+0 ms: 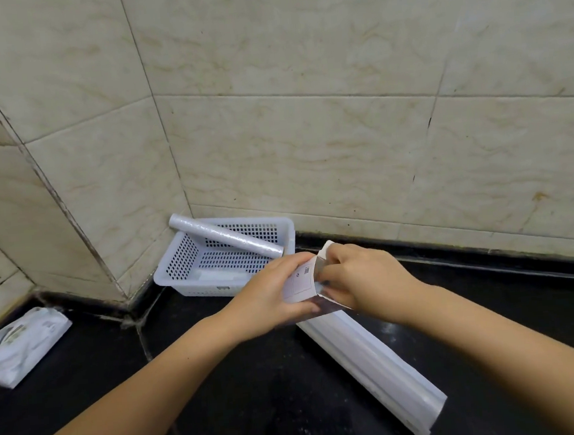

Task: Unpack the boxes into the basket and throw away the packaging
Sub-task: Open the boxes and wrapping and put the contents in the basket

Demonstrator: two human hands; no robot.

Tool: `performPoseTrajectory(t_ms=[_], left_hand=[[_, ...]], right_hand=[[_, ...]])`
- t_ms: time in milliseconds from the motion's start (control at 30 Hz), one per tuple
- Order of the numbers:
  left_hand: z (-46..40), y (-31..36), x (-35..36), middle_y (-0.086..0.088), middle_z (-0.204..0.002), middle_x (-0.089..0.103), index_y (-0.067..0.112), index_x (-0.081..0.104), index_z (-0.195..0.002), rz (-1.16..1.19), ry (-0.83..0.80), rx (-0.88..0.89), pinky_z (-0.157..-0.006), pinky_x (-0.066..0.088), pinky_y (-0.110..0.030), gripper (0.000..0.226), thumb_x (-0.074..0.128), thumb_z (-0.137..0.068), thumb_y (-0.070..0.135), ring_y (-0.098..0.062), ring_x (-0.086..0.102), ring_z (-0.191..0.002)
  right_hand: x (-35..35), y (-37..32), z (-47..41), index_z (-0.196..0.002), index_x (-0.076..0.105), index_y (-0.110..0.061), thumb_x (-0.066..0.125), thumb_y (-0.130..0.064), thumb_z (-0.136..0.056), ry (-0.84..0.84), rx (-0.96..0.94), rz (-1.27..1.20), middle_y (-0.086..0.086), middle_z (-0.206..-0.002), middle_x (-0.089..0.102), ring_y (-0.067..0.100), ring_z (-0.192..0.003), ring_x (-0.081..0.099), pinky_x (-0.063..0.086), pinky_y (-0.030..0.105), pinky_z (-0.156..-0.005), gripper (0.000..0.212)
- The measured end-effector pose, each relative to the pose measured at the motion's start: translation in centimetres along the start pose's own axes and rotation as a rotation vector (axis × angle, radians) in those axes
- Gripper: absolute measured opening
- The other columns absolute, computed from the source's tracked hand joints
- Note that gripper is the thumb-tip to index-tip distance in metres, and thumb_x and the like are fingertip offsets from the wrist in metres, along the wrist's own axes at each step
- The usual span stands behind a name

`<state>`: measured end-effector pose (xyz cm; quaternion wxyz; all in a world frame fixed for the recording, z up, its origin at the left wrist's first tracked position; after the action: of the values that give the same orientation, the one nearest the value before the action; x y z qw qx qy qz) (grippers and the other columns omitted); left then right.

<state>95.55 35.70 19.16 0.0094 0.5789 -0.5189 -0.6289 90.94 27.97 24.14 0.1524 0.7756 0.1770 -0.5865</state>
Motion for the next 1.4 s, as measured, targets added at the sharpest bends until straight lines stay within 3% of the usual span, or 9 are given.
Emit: performPoseTrajectory(t_ms=[200, 333, 467, 600, 767, 1000, 1100, 1200, 1400], left_hand=[[0.2, -2.1, -0.6, 0.022, -0.127, 0.047, 0.036, 0.039, -0.135, -0.051, -0.054, -0.04, -0.096, 0.033, -0.016, 0.073, 0.073, -0.071, 0.045, 0.003, 0.044, -0.116], [0.8, -5.2, -1.4, 0.014, -0.134, 0.049, 0.037, 0.037, -0.136, -0.101, -0.054, -0.103, -0.096, 0.032, -0.021, 0.073, 0.071, -0.073, 0.049, -0.002, 0.043, -0.118], [0.7, -6.7, -0.8, 0.012, -0.126, 0.052, 0.044, 0.035, -0.134, -0.176, -0.093, -0.148, -0.098, 0.04, -0.032, 0.072, 0.063, -0.07, 0.059, -0.007, 0.045, -0.113], [1.0, -8.1, 0.1, 0.008, -0.126, 0.052, 0.041, 0.036, -0.135, -0.231, -0.129, -0.19, -0.096, 0.041, -0.034, 0.072, 0.062, -0.07, 0.059, -0.012, 0.047, -0.114], [4.1, -12.0, 3.8, 0.01, -0.118, 0.054, 0.039, 0.039, -0.128, -0.27, -0.276, -0.285, -0.091, 0.042, -0.033, 0.063, 0.062, -0.071, 0.054, -0.013, 0.05, -0.108], [9.3, -17.9, 7.9, 0.001, -0.137, 0.041, 0.03, 0.025, -0.142, -0.35, -0.584, -0.33, -0.103, 0.033, -0.037, 0.082, 0.058, -0.075, 0.063, -0.021, 0.039, -0.124], [7.1, -18.8, 4.1, 0.004, -0.146, 0.036, 0.031, 0.023, -0.145, -0.181, -0.346, -0.338, -0.107, 0.027, -0.027, 0.078, 0.051, -0.08, 0.063, -0.014, 0.034, -0.133], [4.0, -20.2, -2.9, 0.0, -0.151, 0.033, 0.022, 0.026, -0.145, -0.438, 0.065, -0.255, -0.115, 0.017, -0.031, 0.065, 0.044, -0.09, 0.052, -0.017, 0.028, -0.14], [4.6, -26.1, -2.4, -0.009, -0.158, 0.018, 0.018, 0.016, -0.148, -0.667, 0.002, -0.41, -0.118, 0.0, -0.047, 0.068, 0.039, -0.092, 0.048, -0.024, 0.006, -0.147]], right_hand=[[1.1, 4.7, -0.2, -0.083, 0.065, -0.016, 0.06, -0.023, -0.085, 0.013, 0.254, -0.441, -0.004, -0.09, 0.052, 0.013, -0.076, 0.051, 0.042, 0.023, -0.07, 0.009], [2.7, 5.9, 0.0, -0.088, 0.053, -0.018, 0.057, -0.013, -0.081, -0.122, 0.373, -0.688, 0.005, -0.084, 0.067, 0.018, -0.071, 0.058, 0.051, 0.038, -0.069, 0.01], [5.3, 2.9, -0.4, -0.112, 0.048, -0.026, 0.055, -0.015, -0.077, -0.387, 0.286, -0.584, -0.002, -0.084, 0.061, 0.012, -0.066, 0.053, 0.045, 0.03, -0.064, 0.037], [6.7, 1.1, -1.9, -0.08, 0.052, -0.022, 0.056, -0.036, -0.084, -0.443, 0.208, -0.298, -0.002, -0.079, 0.059, 0.02, -0.071, 0.054, 0.043, 0.034, -0.062, 0.015], [9.0, 2.0, -2.4, -0.07, 0.053, -0.022, 0.048, -0.015, -0.084, -0.618, 0.235, -0.236, -0.003, -0.07, 0.055, 0.019, -0.07, 0.051, 0.038, 0.032, -0.058, 0.017], [9.8, 6.5, -7.8, -0.086, 0.065, -0.02, 0.051, -0.013, -0.086, -0.42, 0.398, -0.543, 0.005, -0.087, 0.068, 0.019, -0.076, 0.06, 0.047, 0.033, -0.067, 0.016], [12.3, 6.6, -11.3, -0.101, 0.067, -0.02, 0.05, -0.012, -0.089, -0.275, 0.452, -0.686, 0.005, -0.095, 0.068, 0.019, -0.083, 0.06, 0.045, 0.031, -0.067, 0.022], [15.6, 6.4, -15.2, -0.116, 0.062, -0.017, 0.047, -0.012, -0.093, -0.173, 0.48, -0.639, 0.01, -0.105, 0.067, 0.025, -0.088, 0.061, 0.043, 0.028, -0.07, 0.028], [22.2, 2.1, -23.7, -0.132, 0.049, -0.019, 0.043, -0.003, -0.091, -0.182, 0.243, -0.372, 0.014, -0.115, 0.057, 0.032, -0.086, 0.059, 0.051, 0.039, -0.071, 0.044]])
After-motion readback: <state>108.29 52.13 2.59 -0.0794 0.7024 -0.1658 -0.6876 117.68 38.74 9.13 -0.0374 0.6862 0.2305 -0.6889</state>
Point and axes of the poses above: each hand's wrist, its own z-axis away from the middle knuckle, its own x-axis out of the palm, y = z × x, the point moved 10 cm from there along -z, towards the middle knuckle
